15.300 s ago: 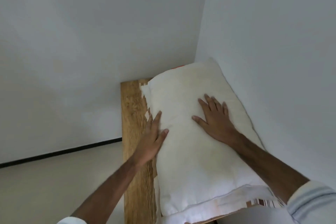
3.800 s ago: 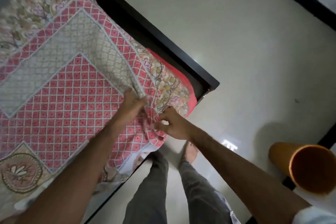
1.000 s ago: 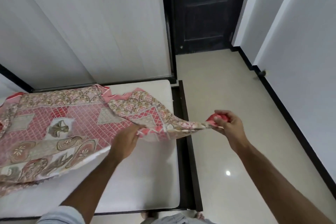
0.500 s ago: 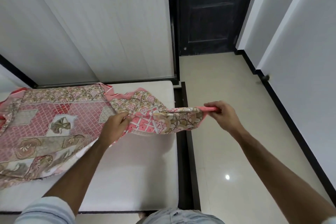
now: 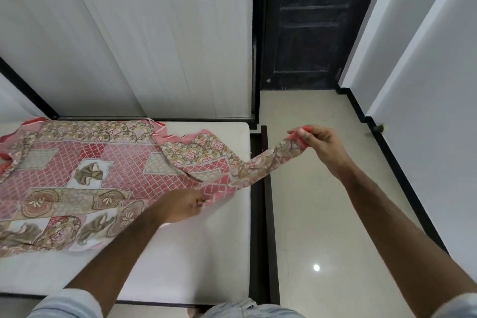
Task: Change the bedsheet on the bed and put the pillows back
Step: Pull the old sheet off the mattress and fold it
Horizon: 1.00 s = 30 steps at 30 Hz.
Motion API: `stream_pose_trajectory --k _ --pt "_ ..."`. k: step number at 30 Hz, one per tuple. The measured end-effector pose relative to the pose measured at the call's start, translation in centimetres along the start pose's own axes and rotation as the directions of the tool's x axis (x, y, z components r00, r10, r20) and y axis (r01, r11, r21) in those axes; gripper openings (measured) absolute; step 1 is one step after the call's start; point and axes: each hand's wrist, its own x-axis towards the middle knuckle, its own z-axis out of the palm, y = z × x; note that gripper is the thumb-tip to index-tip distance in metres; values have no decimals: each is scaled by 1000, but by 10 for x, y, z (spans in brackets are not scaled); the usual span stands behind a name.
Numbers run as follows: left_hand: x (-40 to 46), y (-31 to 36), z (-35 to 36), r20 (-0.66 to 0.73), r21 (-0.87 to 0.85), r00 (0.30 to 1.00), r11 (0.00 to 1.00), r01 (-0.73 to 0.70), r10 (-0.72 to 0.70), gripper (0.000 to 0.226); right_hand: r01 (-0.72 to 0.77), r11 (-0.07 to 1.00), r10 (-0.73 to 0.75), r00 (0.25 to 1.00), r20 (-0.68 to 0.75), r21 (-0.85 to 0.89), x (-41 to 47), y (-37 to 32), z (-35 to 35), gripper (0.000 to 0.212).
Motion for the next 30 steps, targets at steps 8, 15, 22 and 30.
stream_pose_trajectory --k 8,15,22,30 --pt "3 -48 52 -271 270 890 858 437 -368 102 -61 913 -2 988 155 404 -12 -1 -27 29" --pt "-11 -80 8 -543 7 779 925 379 -315 25 -203 854 140 977 164 480 -14 -8 -23 38" --pt "-37 -117 -41 -566 -240 728 922 304 -387 15 -137 965 165 980 -112 223 29 -32 -4 28" --pt "-69 -125 -60 -583 -179 735 937 300 -347 29 43 992 -24 987 -159 121 74 -92 36 37"
